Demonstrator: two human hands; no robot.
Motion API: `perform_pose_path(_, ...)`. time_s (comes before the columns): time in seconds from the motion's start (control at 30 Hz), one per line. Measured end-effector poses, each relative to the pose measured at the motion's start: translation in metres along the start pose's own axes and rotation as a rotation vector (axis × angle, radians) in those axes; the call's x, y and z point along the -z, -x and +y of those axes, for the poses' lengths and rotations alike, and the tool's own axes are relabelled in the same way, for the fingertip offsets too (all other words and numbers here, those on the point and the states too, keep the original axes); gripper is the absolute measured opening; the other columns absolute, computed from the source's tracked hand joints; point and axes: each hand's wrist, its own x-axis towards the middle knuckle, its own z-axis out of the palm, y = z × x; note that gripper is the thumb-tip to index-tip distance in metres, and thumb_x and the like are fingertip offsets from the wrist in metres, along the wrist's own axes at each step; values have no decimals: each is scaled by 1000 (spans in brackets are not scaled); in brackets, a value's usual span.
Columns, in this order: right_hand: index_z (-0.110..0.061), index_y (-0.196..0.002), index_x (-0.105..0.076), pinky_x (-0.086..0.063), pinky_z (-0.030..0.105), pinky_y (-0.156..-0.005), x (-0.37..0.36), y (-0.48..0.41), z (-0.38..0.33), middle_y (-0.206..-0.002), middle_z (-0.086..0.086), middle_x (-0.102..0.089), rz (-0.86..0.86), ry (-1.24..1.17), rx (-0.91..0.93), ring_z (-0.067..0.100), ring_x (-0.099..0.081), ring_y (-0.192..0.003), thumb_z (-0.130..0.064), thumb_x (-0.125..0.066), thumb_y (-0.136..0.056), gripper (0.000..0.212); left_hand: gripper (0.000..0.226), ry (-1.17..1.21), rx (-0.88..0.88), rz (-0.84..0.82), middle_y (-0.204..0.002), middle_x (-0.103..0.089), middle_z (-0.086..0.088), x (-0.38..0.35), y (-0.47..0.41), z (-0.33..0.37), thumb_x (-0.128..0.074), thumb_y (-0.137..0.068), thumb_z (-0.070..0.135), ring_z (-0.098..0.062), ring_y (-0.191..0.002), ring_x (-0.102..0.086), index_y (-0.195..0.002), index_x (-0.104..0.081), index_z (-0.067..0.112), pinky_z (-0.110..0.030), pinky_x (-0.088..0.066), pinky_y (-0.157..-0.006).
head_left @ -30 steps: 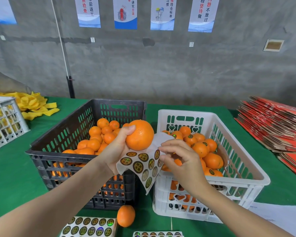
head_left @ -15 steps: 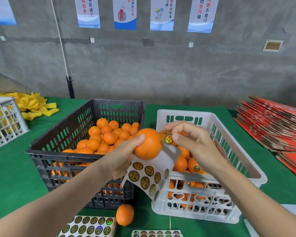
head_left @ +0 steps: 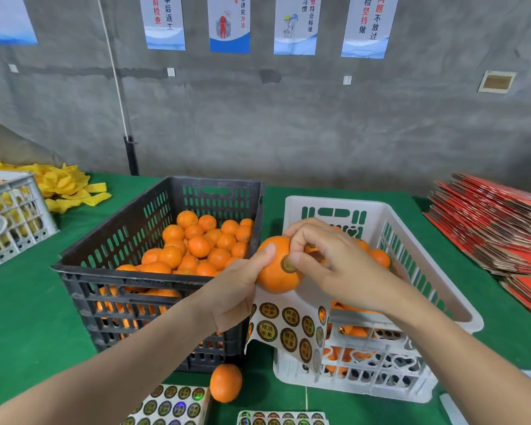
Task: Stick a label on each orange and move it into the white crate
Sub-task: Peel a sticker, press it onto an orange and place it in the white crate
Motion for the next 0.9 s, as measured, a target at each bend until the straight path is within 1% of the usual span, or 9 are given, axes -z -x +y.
perform_pose_path(0.13, -20, -85, -45, -42, 38, -80, -7, 0, -4, -101, 0, -55, 58, 98, 23, 16, -50, -92, -25, -50, -92, 10, 43, 14, 1, -19, -105, -74, -2, -1, 0, 0, -64, -61, 67, -19, -99, -70, -93, -75, 41, -28, -57, -76)
perform_pose_path(0.23, -28, -95, -47, -48, 40, -82, -8, -1, -2, -106, -1, -58, 111, -22, -21, 15, -55, -98, -29, -55, -88, 10, 43, 36, 0, -8, -107, -73, -4, -2, 0, 0, -63, -64, 65, -21, -100, -70, -94, -76, 38, -30, -57, -77)
perform_pose_path(0.3, -48, -119, -35, -53, 32, -83, -5, -1, 3, -115, -7, -54, 108, -198, -99, 9, -58, -101, -32, -65, -82, 50, 43, 62, 4, 5, -113, -71, -8, -1, 0, -3, -59, -72, 59, -24, -105, -68, -100, -76, 31, -32, -57, -80)
perform_pose_path(0.37, -50, -138, -18, -52, 24, -83, -6, 0, 10, -124, -10, -50, 61, -376, -185, 5, -57, -106, -35, -72, -77, 83, 43, 74, 18, 4, -117, -69, -11, -1, 1, -7, -52, -81, 53, -26, -108, -66, -104, -76, 27, -33, -57, -84)
perform_pose_path(0.53, -23, -135, -44, -49, 37, -96, -21, 7, 12, -128, -3, -52, -45, -420, -188, 11, -54, -116, -42, -62, -79, 62, 47, 43, 16, -57, -113, -71, -11, -1, 4, -9, -71, -71, 59, -25, -103, -68, -101, -77, 23, -31, -57, -80)
perform_pose_path(0.63, -34, -137, -37, -48, 33, -95, -21, 11, 9, -127, -11, -49, -107, -347, -171, 4, -52, -114, -48, -69, -74, 72, 67, 16, 16, -130, -114, -71, -11, 1, 5, -13, -81, -54, 66, -25, -104, -68, -103, -76, 21, -31, -56, -81)
perform_pose_path(0.73, -37, -135, -35, -39, 22, -96, -29, 20, 1, -129, -14, -46, -53, -87, -101, 0, -43, -116, -47, -75, -72, 76, 70, -21, 15, -170, -109, -72, -11, 5, 5, -18, -80, -53, 68, -23, -101, -69, -102, -77, 18, -30, -56, -78)
perform_pose_path(0.83, -35, -129, -41, -36, 9, -88, -31, 28, -1, -120, -20, -48, 50, -152, -55, -6, -43, -108, -44, -78, -69, 71, 67, -26, 6, -191, -117, -70, -8, 11, 4, -19, -68, -59, 75, -26, -110, -65, -107, -74, 29, -35, -56, -85)
perform_pose_path(0.9, -40, -121, -44, -42, 13, -84, -20, 26, 13, -115, -23, -48, 138, -263, -145, -5, -47, -105, -43, -80, -66, 67, 55, -61, 15, -126, -111, -70, -16, 14, 1, -18, -72, -66, 65, -31, -100, -68, -100, -76, 23, -41, -57, -85)
